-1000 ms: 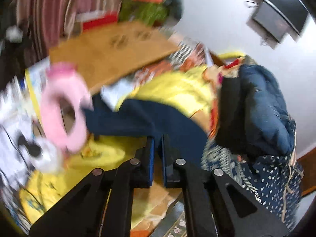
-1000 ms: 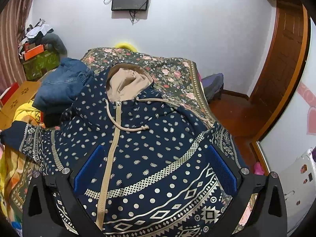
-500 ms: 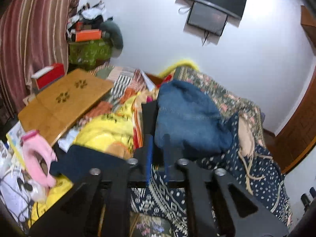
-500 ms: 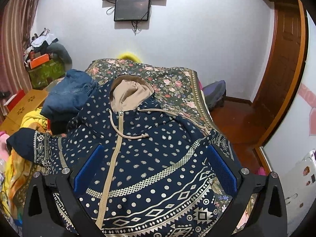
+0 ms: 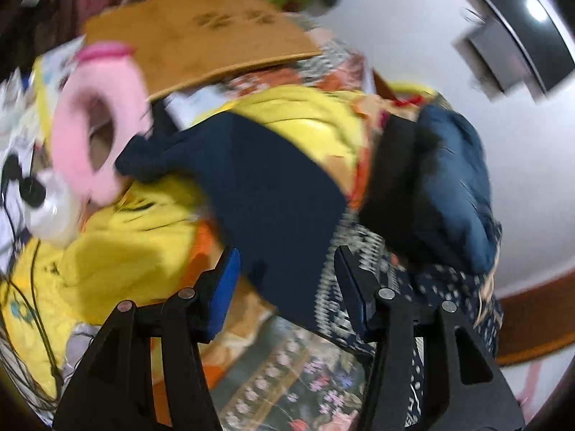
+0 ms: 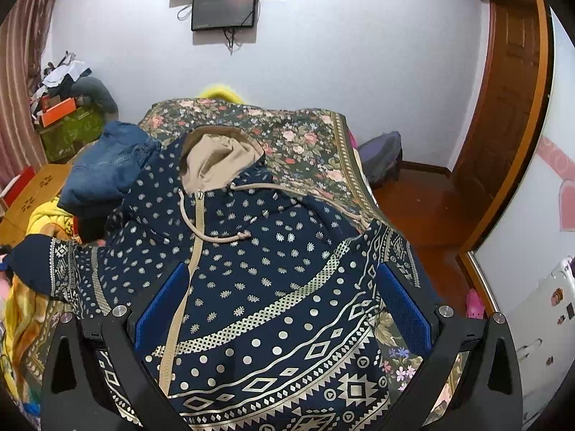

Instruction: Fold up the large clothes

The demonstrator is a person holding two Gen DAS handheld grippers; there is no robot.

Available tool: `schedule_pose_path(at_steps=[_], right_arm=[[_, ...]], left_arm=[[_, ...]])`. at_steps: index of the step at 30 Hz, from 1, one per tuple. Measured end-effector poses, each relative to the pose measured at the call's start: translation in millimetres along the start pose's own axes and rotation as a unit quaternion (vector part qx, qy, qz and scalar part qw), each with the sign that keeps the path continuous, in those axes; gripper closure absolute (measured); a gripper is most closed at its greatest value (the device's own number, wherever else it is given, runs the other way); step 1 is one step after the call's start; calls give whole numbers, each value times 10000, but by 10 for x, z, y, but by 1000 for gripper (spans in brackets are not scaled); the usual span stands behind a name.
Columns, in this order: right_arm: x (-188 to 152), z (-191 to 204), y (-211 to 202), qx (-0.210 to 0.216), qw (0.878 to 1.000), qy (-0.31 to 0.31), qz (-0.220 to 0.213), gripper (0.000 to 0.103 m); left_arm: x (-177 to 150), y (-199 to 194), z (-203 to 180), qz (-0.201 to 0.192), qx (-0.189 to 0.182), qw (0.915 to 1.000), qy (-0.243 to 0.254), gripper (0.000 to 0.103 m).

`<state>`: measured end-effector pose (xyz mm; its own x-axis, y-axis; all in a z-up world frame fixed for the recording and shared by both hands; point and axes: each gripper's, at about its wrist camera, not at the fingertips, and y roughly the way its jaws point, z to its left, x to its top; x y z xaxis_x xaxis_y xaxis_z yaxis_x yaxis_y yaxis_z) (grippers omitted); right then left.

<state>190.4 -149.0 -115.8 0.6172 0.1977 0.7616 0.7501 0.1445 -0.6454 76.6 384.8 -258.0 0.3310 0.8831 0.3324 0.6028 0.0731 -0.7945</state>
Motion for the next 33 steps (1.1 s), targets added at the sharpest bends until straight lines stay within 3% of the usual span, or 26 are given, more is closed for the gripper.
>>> schedule_pose_path(at_steps=[8,11,14,15,16,17,24,28,33], right_arm=[[-29,124,111,-149,9995,-221,183,0],[-32,150,126,-191,9992,-263,213,0],[-31,162,132,-214,9991,-291,233,0],[-32,167,134,-224,9990,-302,237,0],[-34,172,135,-234,9989,-318,240,0],[-33,176,138,-244,9988,-335,244,0],[-10,193,131,-176,9989,-371,209,0],[13,229,100,-118,9990,-411,123,0],[50,259,40,-19,9987,-509,-54,0]], left_arm=[[228,355,480,169,-613,9931,-987,53],[334,406,504,-3,-536,9930,-1054,56],[446,395,490,-216,-217,9953,-914,73],[479,396,478,-261,-114,9959,-861,85],[504,388,450,-293,9,9966,-773,98],[525,371,395,-318,141,9972,-663,100],[467,-59,-357,-874,190,9943,588,101],[330,-424,-1051,-1191,-312,9828,1378,101],[41,-759,-1878,-1361,-1079,9618,2117,101]])
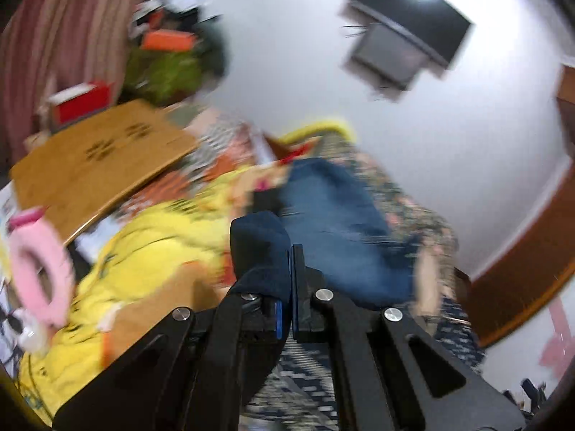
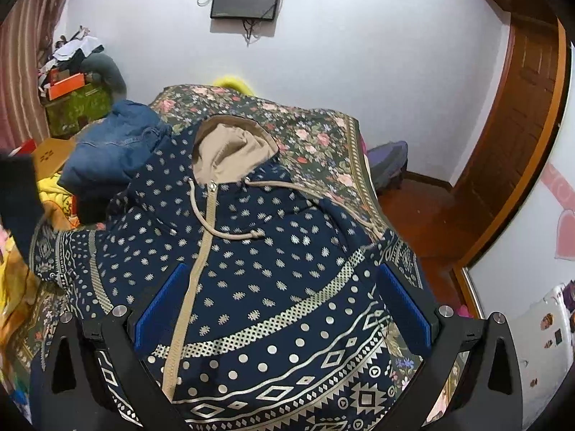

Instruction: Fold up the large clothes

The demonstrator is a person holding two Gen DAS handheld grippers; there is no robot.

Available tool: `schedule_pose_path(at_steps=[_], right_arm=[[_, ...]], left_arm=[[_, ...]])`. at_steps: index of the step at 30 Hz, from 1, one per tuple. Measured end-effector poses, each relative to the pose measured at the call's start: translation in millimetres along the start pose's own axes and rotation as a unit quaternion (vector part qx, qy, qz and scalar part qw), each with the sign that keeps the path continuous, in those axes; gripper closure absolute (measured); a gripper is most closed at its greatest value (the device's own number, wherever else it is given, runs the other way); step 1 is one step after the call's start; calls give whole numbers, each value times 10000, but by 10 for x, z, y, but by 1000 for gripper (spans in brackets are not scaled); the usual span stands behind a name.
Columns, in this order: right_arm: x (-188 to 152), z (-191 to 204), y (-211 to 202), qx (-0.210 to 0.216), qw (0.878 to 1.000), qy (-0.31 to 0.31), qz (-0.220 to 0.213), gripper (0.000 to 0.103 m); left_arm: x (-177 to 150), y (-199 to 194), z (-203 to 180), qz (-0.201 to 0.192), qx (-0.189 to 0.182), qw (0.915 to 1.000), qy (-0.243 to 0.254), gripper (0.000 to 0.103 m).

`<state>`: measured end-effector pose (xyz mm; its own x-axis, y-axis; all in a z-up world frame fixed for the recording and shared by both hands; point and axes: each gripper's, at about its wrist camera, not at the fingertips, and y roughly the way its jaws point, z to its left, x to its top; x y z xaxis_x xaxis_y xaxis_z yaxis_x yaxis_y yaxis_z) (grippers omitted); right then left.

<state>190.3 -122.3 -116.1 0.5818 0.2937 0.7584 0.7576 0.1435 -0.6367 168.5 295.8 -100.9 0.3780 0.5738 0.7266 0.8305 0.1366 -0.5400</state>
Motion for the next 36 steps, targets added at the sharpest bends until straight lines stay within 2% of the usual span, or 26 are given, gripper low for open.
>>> schedule_pose_path(at_steps=[4,7,11,15,17,20,24,26,27,29,34,36], right_arm=[[31,-32,-26,120,9999,39,-103,0],[47,-75,-46,239,9995,111,-157,0],[57,-148,-73,336,9990,176,-222,0],[45,-223,-103,369,9988,208,-257,0],[29,-260,-99,354,9989,203,-247,0],[-15,-306,-76,304,9992,167,-180,0],[-70,-351,-29,277,9995,129,-71,0],[-98,-360,-5,246,9996,102,-29,0],[-112,-359,7,237,9997,90,-8,0],[-131,-358,25,235,9997,82,33,0],[-139,-333,40,287,9995,33,103,0],[-124,-313,36,329,9994,-8,101,0]], left_arm=[[-55,-24,-644,-48,-512,9977,448,101],[-167,97,-1062,148,-862,9936,713,101],[-461,346,-1531,585,-1076,9869,1047,101],[-936,703,-1907,1353,-1259,9745,1275,101],[-1171,851,-2023,1741,-1312,9664,1365,101],[-1614,1035,-2183,2392,-1406,9483,1543,101],[-2129,1166,-2346,3101,-1395,9190,1996,101],[-2346,1175,-2380,3322,-1320,9069,2232,100],[-2416,1156,-2403,3329,-1266,9049,2331,99],[-2476,1047,-2411,3123,-1191,9083,2517,93],[-2457,855,-2328,3305,-1303,8997,2534,76],[-2409,735,-2250,3351,-1393,8980,2487,74]])
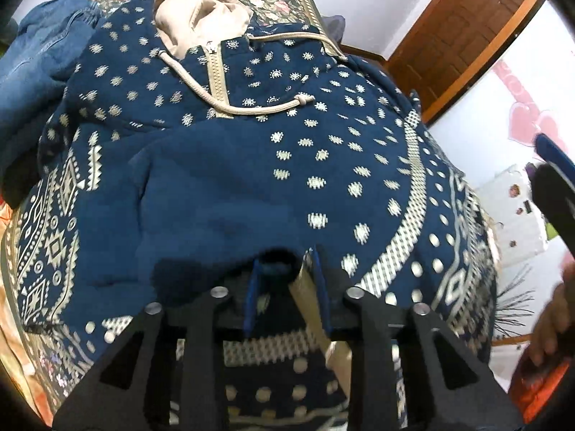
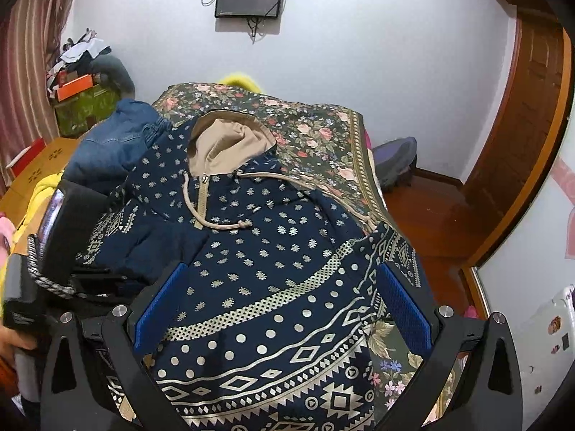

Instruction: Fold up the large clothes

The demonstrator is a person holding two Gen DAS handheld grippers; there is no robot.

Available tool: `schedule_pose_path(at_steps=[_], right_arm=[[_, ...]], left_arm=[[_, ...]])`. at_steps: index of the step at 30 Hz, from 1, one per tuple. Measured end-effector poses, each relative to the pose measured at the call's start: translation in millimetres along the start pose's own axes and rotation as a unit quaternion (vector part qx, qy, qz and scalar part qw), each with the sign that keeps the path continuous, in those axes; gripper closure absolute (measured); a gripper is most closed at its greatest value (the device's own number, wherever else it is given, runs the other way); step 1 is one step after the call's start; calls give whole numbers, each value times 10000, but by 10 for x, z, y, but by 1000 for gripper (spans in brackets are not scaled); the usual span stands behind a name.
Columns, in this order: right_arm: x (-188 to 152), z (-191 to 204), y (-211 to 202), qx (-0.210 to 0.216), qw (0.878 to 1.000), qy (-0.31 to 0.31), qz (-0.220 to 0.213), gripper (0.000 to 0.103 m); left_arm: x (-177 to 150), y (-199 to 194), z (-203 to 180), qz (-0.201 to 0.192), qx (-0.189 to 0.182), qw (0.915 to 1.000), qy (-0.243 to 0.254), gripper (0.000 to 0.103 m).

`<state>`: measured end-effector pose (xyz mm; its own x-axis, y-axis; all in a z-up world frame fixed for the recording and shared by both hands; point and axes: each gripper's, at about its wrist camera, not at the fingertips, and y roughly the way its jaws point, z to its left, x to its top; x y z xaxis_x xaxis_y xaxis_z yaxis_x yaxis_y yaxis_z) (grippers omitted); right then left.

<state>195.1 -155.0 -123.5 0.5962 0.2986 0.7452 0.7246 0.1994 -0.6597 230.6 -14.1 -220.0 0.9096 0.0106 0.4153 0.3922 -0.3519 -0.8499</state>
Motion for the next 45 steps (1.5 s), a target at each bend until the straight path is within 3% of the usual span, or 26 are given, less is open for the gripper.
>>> schedule_pose_path(at_steps=[4,7,15,23,32,35,38,40,45], right_arm=[[72,112,62,107,9997,-212,26,0],[130,248,154,272,9988,-404,103,0],[197,815,431,828,9888,-1181,383,1],[144,1506,802,1479,9643,-1997,915,4],[-62,1914,1413,1888,9372,-2120,2026,35],[-45,1869,1492,1992,9388,-1874,2092,39],[38,1748,1491,1985,9426,-1661,2109,61],[93,1668,1477,1929,9449,-1598,2108,84],[301,1218,1264,2008,9572,-1002,1829,88]], left_arm=[[-130,-305,166,-110,-100,9998,-92,73],[-202,-572,337,-356,33,9991,-209,68],[-263,-1141,1071,-891,1298,9859,-572,64],[-450,-1187,1692,-840,1824,9736,-1084,64],[-673,-943,1994,-566,1823,9703,-1488,64],[-695,-884,2018,-520,1796,9703,-1533,64],[-687,-862,2011,-512,1796,9704,-1532,64],[-673,-872,1995,-536,1777,9707,-1524,64],[-591,-916,1888,-643,1796,9715,-1406,64]])
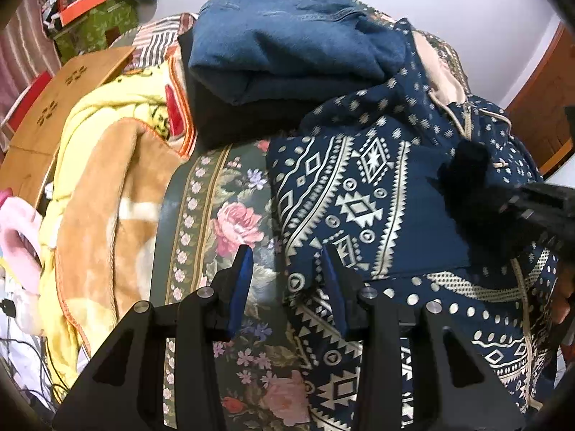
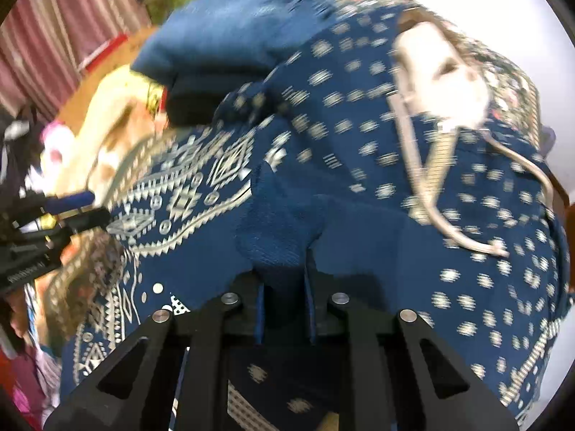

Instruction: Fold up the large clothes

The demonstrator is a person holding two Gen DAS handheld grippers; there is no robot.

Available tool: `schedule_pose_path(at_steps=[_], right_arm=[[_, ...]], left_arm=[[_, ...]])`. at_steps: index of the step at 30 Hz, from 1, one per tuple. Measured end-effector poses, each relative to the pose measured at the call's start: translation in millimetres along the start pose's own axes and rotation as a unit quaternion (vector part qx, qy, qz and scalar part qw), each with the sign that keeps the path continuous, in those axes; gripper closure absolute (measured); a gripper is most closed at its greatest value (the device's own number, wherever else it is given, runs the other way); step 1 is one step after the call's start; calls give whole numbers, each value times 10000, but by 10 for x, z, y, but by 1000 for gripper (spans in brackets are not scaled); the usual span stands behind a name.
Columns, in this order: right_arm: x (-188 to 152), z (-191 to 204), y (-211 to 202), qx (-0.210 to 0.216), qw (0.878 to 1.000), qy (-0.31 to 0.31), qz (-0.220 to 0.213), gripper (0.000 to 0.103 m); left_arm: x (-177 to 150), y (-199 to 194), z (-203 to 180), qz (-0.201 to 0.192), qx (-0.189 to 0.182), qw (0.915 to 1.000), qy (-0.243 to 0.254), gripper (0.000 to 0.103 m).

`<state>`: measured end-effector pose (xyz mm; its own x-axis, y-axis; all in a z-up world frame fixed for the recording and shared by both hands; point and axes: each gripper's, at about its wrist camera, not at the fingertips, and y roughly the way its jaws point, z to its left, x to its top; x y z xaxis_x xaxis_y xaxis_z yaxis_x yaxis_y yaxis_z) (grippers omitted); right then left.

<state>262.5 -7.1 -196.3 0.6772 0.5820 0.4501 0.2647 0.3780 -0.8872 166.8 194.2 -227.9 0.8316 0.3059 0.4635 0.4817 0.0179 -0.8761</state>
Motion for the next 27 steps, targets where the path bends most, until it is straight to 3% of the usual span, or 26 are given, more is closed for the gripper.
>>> schedule_pose_path(at_steps=[7,14,18,23,27], right_arm=[[12,-525,-1041,-162,9901,604,-1253,88],[-78,-823,-1388,-319,9758,1079,-1877,89],[-300,-1046,-1348,-460,9739,1357,-1758,89],[-601,-1299,-1057,-594,9781,1658,-1108,88],[-806,-1494,-848,-646,9769,1920,-683,88]], left_arm=[[128,-64,-247,-167,83,9995,261,64],[170,40,-570,-58,-128,9990,422,64],[134,192,-720,130,-204,9985,495,64],[44,404,-831,372,-150,9976,557,64],[11,422,-828,232,-3,9983,540,55]])
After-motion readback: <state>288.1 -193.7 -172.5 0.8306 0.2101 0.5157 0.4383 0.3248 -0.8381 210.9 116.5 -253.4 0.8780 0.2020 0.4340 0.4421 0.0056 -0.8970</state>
